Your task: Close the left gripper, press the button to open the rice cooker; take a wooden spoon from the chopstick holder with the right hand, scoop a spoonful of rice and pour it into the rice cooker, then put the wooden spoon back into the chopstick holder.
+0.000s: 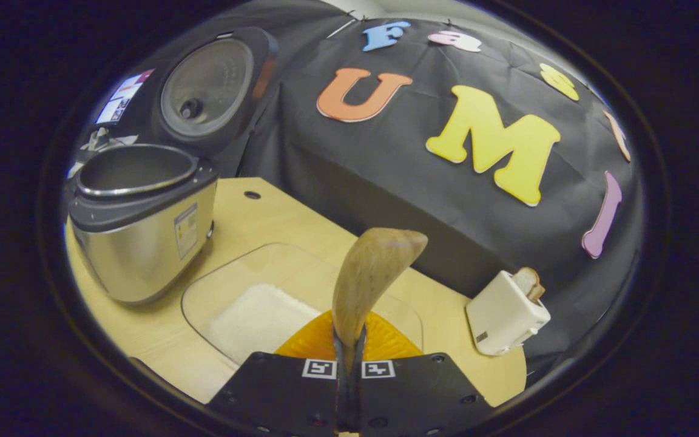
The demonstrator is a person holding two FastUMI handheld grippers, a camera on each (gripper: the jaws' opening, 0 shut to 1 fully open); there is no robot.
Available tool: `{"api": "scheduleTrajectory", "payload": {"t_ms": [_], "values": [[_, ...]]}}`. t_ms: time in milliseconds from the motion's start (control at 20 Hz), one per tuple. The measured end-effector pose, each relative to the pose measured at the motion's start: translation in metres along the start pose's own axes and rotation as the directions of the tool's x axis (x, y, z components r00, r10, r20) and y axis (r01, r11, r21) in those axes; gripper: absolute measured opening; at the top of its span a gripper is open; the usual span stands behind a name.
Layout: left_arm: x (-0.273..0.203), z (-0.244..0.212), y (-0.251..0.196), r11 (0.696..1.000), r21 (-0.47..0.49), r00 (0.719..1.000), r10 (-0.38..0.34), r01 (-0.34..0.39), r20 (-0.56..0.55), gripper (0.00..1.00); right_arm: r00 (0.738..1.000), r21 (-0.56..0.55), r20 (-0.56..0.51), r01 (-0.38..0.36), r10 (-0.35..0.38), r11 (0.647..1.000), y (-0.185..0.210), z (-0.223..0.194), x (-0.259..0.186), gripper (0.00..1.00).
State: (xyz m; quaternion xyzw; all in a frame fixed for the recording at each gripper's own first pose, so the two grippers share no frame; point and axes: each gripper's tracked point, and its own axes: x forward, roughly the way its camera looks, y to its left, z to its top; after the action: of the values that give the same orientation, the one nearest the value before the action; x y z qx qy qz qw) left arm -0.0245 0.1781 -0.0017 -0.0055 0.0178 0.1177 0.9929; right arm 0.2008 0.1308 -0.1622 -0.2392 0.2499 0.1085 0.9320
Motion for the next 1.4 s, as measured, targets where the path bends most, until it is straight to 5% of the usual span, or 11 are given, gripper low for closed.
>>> {"api": "scheduleTrajectory", "payload": {"t_ms": [200,500,850,1050,1400], "values": [[0.000,0.000,0.010,0.999,-0.030,1.000,0.013,-0.013,0.001,0.99,0.997,0.172,-0.025,-0.068,0.073,0.983,0.023,0.007,0.000,0.01],[0.001,-0.002,0.020,0.996,-0.093,1.000,0.014,-0.014,-0.009,0.99,0.978,0.431,-0.017,-0.180,0.207,0.884,0.045,0.024,0.009,0.00],[0.001,-0.001,0.016,0.997,-0.073,1.000,0.010,-0.010,-0.002,0.97,0.944,0.711,0.032,-0.252,0.327,0.656,0.051,0.039,0.016,0.00],[0.000,0.000,0.021,0.998,-0.064,1.000,0.028,-0.028,0.003,0.97,0.935,0.839,0.061,-0.237,0.348,0.489,0.039,0.036,0.018,0.00],[0.001,0.001,0.020,0.997,-0.067,1.000,0.027,-0.026,0.008,0.97,0.940,0.912,0.143,-0.247,0.310,0.328,-0.015,0.036,0.008,0.00]]}}
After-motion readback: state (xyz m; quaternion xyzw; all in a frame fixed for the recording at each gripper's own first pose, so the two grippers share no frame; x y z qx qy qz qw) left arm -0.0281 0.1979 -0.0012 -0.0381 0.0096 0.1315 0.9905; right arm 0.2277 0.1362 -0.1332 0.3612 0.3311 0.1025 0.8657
